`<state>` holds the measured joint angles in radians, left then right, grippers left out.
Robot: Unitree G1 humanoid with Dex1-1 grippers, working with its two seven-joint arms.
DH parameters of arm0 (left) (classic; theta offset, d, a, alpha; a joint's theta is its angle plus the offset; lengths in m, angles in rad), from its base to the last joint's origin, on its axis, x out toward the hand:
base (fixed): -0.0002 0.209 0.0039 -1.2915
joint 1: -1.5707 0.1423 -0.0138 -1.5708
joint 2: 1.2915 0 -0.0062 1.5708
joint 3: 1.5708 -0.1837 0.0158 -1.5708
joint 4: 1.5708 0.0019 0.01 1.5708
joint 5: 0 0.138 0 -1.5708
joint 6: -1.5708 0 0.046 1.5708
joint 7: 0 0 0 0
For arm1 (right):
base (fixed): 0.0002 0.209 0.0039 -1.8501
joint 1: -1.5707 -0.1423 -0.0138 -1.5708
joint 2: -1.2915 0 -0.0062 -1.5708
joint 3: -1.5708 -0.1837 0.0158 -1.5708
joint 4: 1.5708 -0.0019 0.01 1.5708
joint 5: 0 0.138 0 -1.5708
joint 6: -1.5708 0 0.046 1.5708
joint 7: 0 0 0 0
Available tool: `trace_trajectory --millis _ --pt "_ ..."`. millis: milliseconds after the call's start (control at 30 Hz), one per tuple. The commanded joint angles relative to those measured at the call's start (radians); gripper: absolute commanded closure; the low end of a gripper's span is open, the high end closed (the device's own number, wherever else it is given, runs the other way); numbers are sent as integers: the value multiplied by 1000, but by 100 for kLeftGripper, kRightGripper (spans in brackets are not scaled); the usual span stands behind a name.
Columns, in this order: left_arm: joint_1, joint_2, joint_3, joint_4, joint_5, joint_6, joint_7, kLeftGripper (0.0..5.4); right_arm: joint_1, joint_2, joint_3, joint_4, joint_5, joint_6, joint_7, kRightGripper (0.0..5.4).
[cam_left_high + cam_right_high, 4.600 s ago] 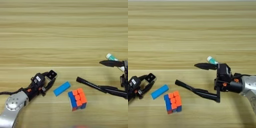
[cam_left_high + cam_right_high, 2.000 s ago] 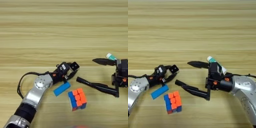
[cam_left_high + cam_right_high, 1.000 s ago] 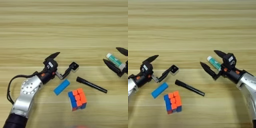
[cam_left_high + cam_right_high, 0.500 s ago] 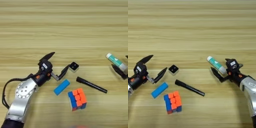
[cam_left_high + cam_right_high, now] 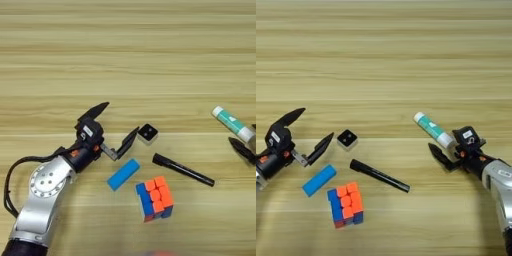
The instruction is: Move the objects on the table
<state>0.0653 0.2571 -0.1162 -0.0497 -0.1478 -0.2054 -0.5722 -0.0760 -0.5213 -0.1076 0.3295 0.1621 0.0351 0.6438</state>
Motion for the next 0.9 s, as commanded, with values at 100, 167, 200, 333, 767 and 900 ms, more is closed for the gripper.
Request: trace_trajectory --millis 100,167,200,333,767,900 --pt "4 9 -9 -5 1 12 -2 0 -19 -12 3 20 -9 -4 12 158" --pt "2 10 -10 -3 3 14 -2 0 -23 -10 5 23 -9 -7 14 182" --pt "3 10 -11 -3 4 15 -3 0 -24 -9 6 25 -9 -7 15 195" --pt "2 13 -10 -3 4 17 -3 0 -29 -7 7 28 -9 -9 18 243" --pt "-7 20 -11 13 21 10 -2 0 -41 -1 9 -20 2 7 22 370" --pt "-8 17 -13 32 29 3 2 0 -44 4 8 -52 5 11 15 370"
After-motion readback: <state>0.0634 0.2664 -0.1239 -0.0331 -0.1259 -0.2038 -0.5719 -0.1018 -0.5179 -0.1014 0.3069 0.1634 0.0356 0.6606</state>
